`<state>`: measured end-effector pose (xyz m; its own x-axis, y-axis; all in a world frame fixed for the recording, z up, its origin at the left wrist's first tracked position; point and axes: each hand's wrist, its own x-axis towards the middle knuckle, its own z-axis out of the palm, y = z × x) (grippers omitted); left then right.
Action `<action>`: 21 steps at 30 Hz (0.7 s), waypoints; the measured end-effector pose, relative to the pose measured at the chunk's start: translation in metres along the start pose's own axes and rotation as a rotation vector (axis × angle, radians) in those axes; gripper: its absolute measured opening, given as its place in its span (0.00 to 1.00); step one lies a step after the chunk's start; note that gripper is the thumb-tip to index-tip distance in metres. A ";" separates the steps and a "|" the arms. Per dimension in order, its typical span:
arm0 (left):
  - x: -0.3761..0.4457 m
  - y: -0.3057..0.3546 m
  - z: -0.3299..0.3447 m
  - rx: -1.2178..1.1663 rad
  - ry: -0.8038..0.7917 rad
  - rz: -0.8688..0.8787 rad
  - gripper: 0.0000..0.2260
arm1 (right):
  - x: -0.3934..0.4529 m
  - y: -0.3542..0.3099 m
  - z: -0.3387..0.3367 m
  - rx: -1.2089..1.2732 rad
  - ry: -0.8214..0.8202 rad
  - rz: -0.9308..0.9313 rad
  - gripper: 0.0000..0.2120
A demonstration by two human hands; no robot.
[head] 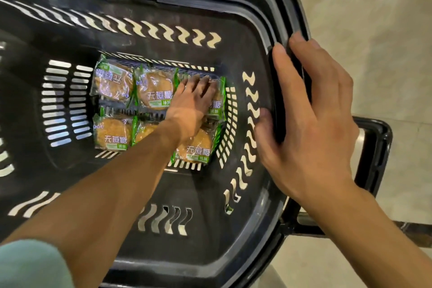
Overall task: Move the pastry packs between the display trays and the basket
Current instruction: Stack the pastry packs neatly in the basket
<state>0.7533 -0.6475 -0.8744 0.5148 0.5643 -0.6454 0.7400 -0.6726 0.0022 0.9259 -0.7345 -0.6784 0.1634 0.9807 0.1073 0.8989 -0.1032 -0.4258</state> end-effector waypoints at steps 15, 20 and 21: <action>-0.143 -0.008 -0.084 -0.207 0.237 0.083 0.38 | -0.004 -0.041 -0.058 -0.130 -0.211 0.013 0.30; -0.289 -0.065 -0.200 -0.337 0.443 0.093 0.29 | -0.014 -0.130 -0.178 -0.083 -0.271 0.111 0.28; -0.322 -0.079 -0.227 -0.347 0.458 0.072 0.29 | -0.014 -0.151 -0.204 -0.083 -0.270 0.107 0.29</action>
<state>0.6273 -0.6668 -0.4934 0.6464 0.7247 -0.2386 0.7554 -0.5638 0.3340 0.8703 -0.7660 -0.4325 0.1552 0.9711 -0.1814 0.9144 -0.2107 -0.3455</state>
